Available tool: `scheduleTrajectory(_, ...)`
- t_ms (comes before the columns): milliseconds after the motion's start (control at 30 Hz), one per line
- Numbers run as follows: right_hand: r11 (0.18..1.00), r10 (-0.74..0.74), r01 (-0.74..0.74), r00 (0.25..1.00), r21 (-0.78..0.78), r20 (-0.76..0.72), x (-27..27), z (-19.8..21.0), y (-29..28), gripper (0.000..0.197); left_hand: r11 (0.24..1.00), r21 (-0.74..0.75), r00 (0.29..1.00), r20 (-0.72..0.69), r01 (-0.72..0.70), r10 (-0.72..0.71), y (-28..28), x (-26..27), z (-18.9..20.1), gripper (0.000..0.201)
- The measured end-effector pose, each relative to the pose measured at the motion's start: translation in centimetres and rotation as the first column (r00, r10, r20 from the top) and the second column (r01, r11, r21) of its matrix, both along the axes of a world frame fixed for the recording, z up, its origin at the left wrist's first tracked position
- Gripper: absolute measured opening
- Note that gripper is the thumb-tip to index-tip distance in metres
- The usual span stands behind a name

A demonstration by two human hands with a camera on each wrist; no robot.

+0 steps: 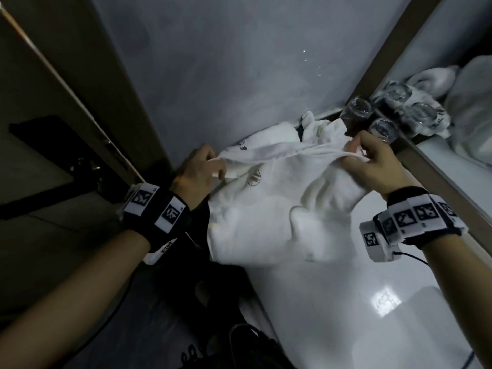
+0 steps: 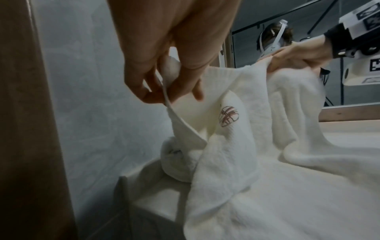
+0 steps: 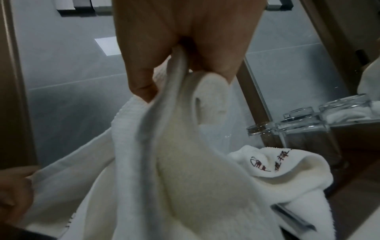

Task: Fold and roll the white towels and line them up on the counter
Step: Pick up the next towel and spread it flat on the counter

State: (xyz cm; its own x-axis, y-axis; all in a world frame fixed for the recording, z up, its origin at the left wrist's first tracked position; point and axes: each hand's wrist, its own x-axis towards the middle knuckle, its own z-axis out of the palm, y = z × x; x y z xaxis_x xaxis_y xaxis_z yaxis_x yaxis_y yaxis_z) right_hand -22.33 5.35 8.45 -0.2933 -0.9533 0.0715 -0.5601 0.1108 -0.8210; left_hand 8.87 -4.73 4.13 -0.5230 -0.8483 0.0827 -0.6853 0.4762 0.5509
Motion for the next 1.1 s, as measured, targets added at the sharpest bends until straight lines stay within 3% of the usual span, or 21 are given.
scheduleTrajectory(133,0.998,0.059,-0.059,0.998,0.023,-0.038,0.5,0.0,3.2,0.025,0.999,-0.034,1.000,0.026,0.007,-0.006,2.5,0.6,-0.9,0.038)
scheduleTrajectory(200,0.990,0.110,-0.097,0.985,0.100,-0.130,0.4,-0.3,4.7,0.034,1.000,-0.019,1.000,0.002,0.003,-0.003,3.2,0.1,-1.1,0.036)
scheduleTrajectory(367,0.957,0.139,-0.047,0.941,0.287,-0.309,0.5,-2.1,7.9,0.024,0.995,0.091,0.993,-0.117,0.042,-0.031,5.3,-1.3,-1.6,0.039)
scheduleTrajectory(500,0.904,0.065,-0.025,0.995,0.427,-0.079,0.5,-3.5,8.7,0.007,0.994,0.101,0.973,-0.231,0.034,-0.009,6.1,-2.0,-1.9,0.021)
scheduleTrajectory(567,0.927,-0.049,0.048,0.999,0.373,-0.008,0.5,-3.9,8.2,0.020,0.999,0.025,0.963,-0.267,-0.026,0.031,5.7,-2.3,-1.4,0.010)
scheduleTrajectory(667,0.926,-0.106,0.168,0.975,0.339,-0.194,0.8,-4.2,6.9,0.054,0.990,-0.099,0.957,-0.281,-0.097,0.066,4.9,-3.0,-0.5,0.011)
scheduleTrajectory(733,0.861,-0.004,0.171,0.944,0.479,-0.329,1.2,-4.7,6.0,0.045,0.989,-0.094,0.954,-0.288,-0.115,0.083,4.7,-3.4,-0.4,0.014)
scheduleTrajectory(833,0.774,0.192,0.092,0.909,0.626,-0.370,1.6,-6.2,5.2,0.023,0.992,0.102,0.969,-0.226,-0.075,0.096,5.4,-3.5,-1.8,0.019)
scheduleTrajectory(900,0.804,0.207,0.031,0.922,0.594,-0.328,2.2,-7.4,4.6,0.034,0.971,0.238,0.996,-0.080,-0.022,0.042,6.2,-3.3,-3.3,0.046)
scheduleTrajectory(967,0.818,0.154,0.028,0.952,0.574,-0.265,3.1,-8.4,3.7,0.080,0.942,0.329,0.993,0.067,0.072,-0.099,6.6,-3.8,-4.7,0.090)
scheduleTrajectory(1033,0.767,0.223,0.008,0.934,0.642,-0.279,4.0,-9.6,3.1,0.115,0.913,0.391,0.954,0.209,0.121,-0.216,6.4,-4.9,-5.6,0.123)
scheduleTrajectory(1100,0.726,0.317,0.015,0.880,0.688,-0.353,4.6,-10.7,2.8,0.115,0.898,0.416,0.902,0.321,0.141,-0.290,5.8,-6.1,-6.3,0.134)
